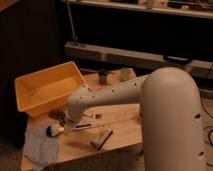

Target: Wipe table surface with brush

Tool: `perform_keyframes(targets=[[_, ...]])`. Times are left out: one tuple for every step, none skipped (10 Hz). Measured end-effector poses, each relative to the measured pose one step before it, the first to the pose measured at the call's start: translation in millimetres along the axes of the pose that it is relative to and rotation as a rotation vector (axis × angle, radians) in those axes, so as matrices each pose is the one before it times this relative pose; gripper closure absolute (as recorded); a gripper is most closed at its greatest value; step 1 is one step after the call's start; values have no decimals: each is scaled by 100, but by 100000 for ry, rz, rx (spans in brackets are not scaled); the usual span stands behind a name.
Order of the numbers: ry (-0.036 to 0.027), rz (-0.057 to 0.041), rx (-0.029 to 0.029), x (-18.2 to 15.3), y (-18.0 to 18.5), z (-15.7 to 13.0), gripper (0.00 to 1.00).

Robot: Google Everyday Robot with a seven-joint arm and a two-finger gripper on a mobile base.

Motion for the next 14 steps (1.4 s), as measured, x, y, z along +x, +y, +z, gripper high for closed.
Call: perform_keyframes(targets=[[843,-1562,663,197,-295,995,35],[265,-467,955,166,-356,338,35],[2,-91,1115,155,-395,156,35],[211,-71,954,197,-274,153,35],[289,238,506,217,-166,196,35],[348,85,530,231,-226,124,35],[397,-20,214,170,-76,136,35],[-54,79,-271,89,73,180,35],[211,-247,32,169,18,143,35],[450,114,158,193,29,151,35],[600,166,399,86,7,98,35],[696,262,104,74,26,118,35],[658,154,-95,105,5,160,39],[735,204,-480,83,92,202,48]])
